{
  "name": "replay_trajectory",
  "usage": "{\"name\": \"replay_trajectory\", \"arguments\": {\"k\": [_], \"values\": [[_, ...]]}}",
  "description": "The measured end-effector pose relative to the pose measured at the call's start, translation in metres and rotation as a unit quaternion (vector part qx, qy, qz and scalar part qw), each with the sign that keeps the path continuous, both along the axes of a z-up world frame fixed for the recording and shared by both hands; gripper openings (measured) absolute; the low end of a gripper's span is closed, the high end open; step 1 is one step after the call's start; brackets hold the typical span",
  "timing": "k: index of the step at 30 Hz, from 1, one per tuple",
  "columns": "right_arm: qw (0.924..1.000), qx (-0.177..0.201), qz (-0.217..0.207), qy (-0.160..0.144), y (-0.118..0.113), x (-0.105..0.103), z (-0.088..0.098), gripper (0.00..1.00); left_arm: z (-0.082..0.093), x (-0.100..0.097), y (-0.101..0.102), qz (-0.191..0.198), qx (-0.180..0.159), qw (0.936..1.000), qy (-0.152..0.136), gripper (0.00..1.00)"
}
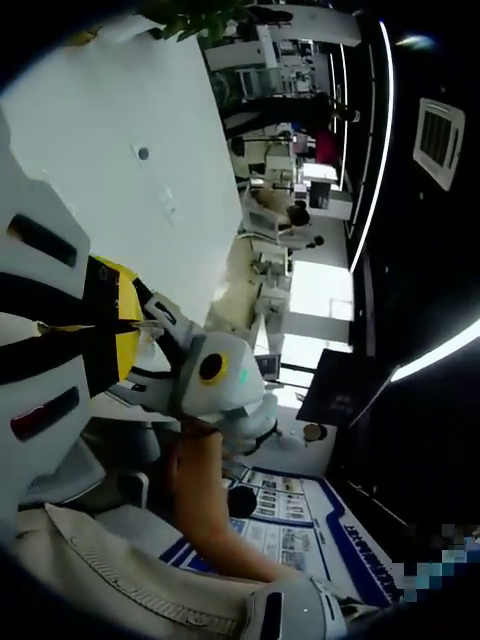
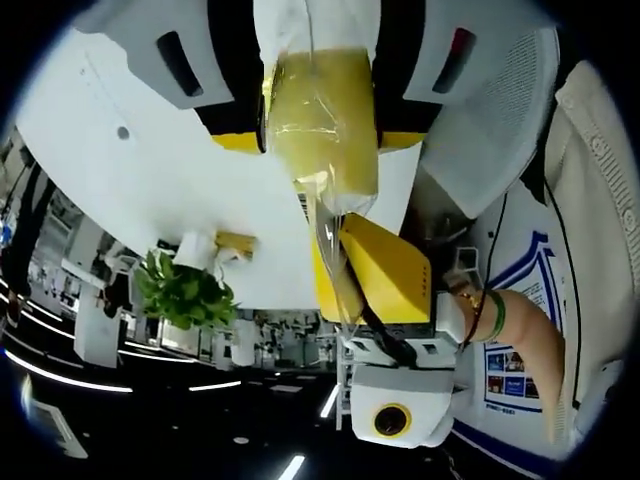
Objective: Compare the silicone blocks by pressing each to a similar depth, holding the contact briefly, and releasing to observe deformation and rebound differences across the visible hardness samples.
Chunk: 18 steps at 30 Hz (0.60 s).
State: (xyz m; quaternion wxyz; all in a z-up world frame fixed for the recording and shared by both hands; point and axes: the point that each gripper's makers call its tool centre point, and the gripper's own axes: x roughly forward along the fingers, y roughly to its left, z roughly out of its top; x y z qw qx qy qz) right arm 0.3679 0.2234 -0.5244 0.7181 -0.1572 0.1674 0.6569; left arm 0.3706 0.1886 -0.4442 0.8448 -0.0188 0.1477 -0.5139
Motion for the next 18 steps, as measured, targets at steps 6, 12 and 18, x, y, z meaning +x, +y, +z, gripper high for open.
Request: {"name": "replay_trajectory", "arguments": {"k": [6,12,18], "values": [[1.0000,-0.004,-0.002,-0.006,0.002,-0.003,0.001,0.26,0.001,-0.004,-0.002,-0.010,-0.004,0.9999,-0.003,0.00],[0.9998,-0.017,-0.008,-0.008,0.000,-0.009,0.004,0.18,0.006,-0.011,-0.002,-0.021,-0.013,0.9997,-0.007,0.00],[0.9996,-0.026,-0.011,-0.006,0.000,-0.017,0.007,0.14,0.009,-0.018,-0.002,-0.031,-0.020,0.9993,-0.009,0.00]]}}
